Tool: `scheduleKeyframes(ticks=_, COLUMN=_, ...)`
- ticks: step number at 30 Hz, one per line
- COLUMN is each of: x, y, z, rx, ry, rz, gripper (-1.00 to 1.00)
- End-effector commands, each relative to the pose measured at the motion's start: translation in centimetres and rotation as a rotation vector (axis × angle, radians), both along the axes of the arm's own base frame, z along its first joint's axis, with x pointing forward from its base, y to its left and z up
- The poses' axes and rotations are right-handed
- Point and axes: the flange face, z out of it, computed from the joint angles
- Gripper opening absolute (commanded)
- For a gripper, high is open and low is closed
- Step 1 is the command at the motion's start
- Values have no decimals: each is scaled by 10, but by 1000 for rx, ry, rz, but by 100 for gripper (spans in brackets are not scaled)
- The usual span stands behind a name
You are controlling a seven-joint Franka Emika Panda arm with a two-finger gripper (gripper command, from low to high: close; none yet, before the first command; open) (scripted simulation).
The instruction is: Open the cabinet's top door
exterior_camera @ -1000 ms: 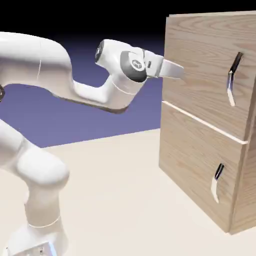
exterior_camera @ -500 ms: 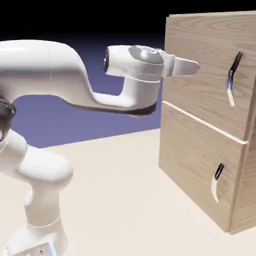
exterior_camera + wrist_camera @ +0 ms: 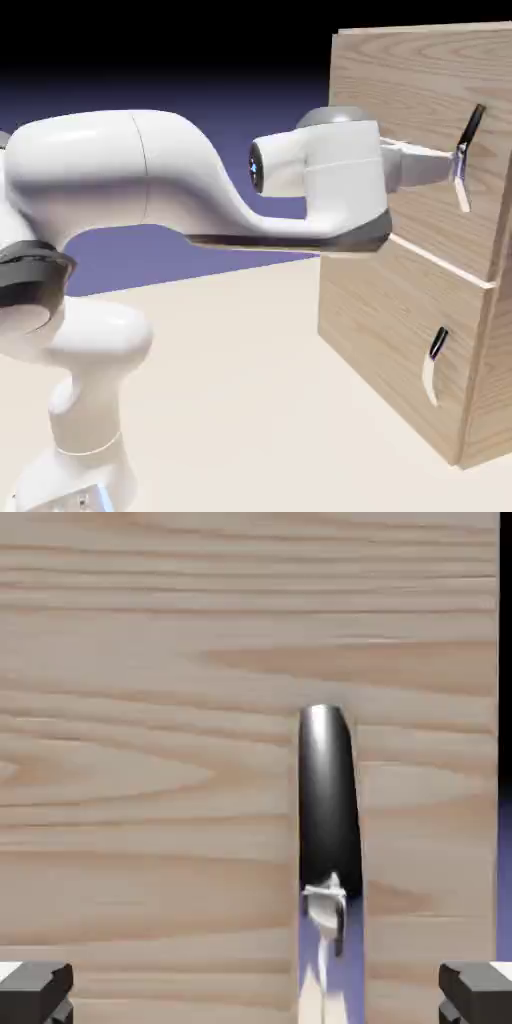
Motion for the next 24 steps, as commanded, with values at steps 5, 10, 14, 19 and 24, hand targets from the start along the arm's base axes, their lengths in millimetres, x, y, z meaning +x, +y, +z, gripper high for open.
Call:
scheduleKeyframes(ticks=5, x=29, y=-4, z=-2, rx=3, ry=-1, rz=0, gripper=0)
scheduleKeyframes(ticks=10, x=52, y=-2, z=-2, rx=0, ry=-2, rz=-1, gripper=-100)
scheduleKeyframes(ticks=14, x=27, y=6, z=-3, rx=0, ry=-1, rz=-55, gripper=-100)
scheduleKeyframes(ticks=19, x=-4, y=18, z=-3, rx=0, ry=-2, rz=-124, gripper=-100)
scheduleKeyframes(ticks=24, x=-37, y=32, z=-2, rx=0, ry=-2, rz=-197, gripper=-100)
